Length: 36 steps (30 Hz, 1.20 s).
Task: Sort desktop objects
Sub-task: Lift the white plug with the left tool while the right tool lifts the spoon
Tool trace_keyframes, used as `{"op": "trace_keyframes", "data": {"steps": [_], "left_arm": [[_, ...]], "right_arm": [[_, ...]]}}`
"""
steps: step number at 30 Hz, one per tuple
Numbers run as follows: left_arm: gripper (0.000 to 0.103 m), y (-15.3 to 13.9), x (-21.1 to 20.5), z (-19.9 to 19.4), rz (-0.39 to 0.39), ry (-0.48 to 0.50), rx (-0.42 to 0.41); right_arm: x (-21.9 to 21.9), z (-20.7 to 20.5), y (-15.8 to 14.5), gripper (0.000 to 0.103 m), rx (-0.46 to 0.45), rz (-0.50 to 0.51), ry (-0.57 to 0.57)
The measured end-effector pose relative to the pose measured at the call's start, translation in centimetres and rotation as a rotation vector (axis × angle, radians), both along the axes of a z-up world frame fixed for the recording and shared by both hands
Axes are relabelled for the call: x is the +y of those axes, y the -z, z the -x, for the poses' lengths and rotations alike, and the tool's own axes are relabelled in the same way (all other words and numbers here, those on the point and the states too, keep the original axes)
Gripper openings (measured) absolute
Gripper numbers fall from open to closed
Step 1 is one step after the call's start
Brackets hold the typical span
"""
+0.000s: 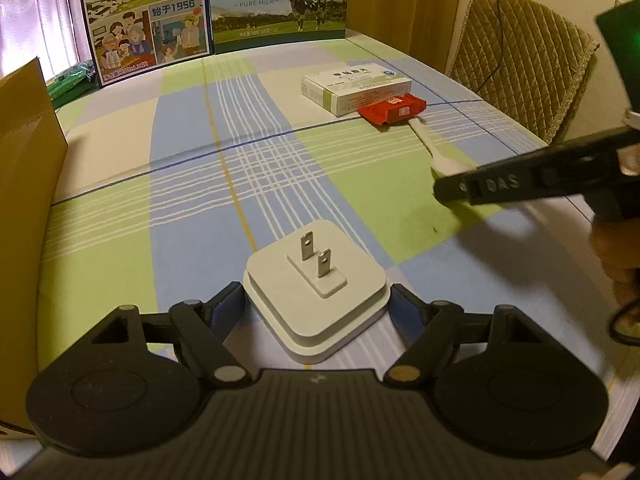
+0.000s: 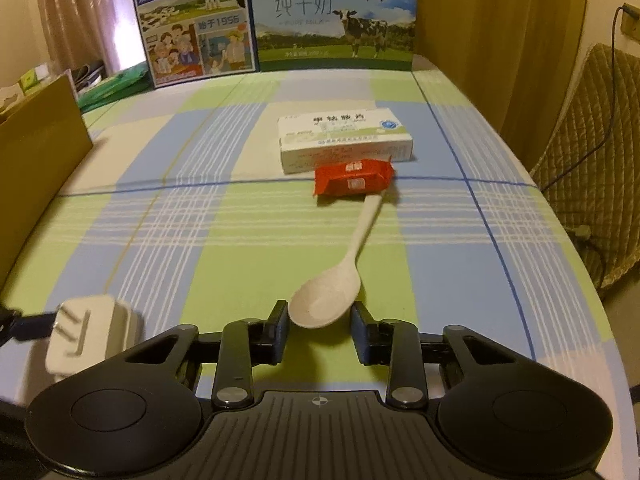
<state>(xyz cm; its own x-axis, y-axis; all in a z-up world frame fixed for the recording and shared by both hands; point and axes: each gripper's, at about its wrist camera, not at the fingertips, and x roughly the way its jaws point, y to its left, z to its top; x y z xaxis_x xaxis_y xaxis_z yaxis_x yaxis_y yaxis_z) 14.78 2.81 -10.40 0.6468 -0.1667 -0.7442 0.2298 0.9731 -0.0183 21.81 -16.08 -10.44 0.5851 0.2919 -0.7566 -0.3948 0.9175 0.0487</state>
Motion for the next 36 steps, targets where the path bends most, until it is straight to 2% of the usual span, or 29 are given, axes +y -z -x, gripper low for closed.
{"op": "trace_keyframes", "data": {"steps": [5, 9, 11, 13, 14, 22, 24, 25, 26, 36], "left_arm": [[0.075, 0.0, 0.1, 0.0, 0.003, 0.003, 0.002], [0.075, 0.0, -0.1, 0.0, 0.006, 0.006, 0.002], [0.076, 0.0, -0.1, 0.0, 0.008, 0.005, 0.003], [0.079, 0.0, -0.2, 0.0, 0.014, -0.001, 0.004], [0.081, 0.0, -0.2, 0.0, 0.020, -0.008, 0.005], [0.082, 0.1, 0.0, -0.1, 0.030, -0.032, 0.004], [0.083, 0.1, 0.0, -0.1, 0.030, -0.035, 0.004], [0.083, 0.1, 0.0, -0.1, 0.029, -0.036, 0.004], [0.083, 0.1, 0.0, 0.0, 0.028, -0.038, 0.004], [0.083, 0.1, -0.4, 0.0, 0.033, -0.018, 0.000]], "right_arm": [[-1.5, 1.1, -0.6, 0.025, 0.015, 0.029, 0.045], [-2.7, 2.1, -0.8, 0.027, 0.013, 0.049, 0.089], [-3.0, 2.2, -0.7, 0.044, 0.002, 0.048, 0.090], [-2.8, 2.1, -0.6, 0.053, -0.020, 0.054, 0.083], [-2.8, 2.0, -0.5, 0.054, -0.032, 0.055, 0.081], [-1.4, 0.5, 0.6, 0.053, -0.073, 0.029, 0.078], [-1.1, 0.4, 0.8, 0.046, -0.087, 0.027, 0.076], [-1.0, 0.4, 0.8, 0.036, -0.092, 0.028, 0.069], [-0.9, 0.5, 0.7, 0.032, -0.094, 0.031, 0.066], [-1.5, 1.6, 0.1, 0.031, -0.052, 0.008, 0.070]]}}
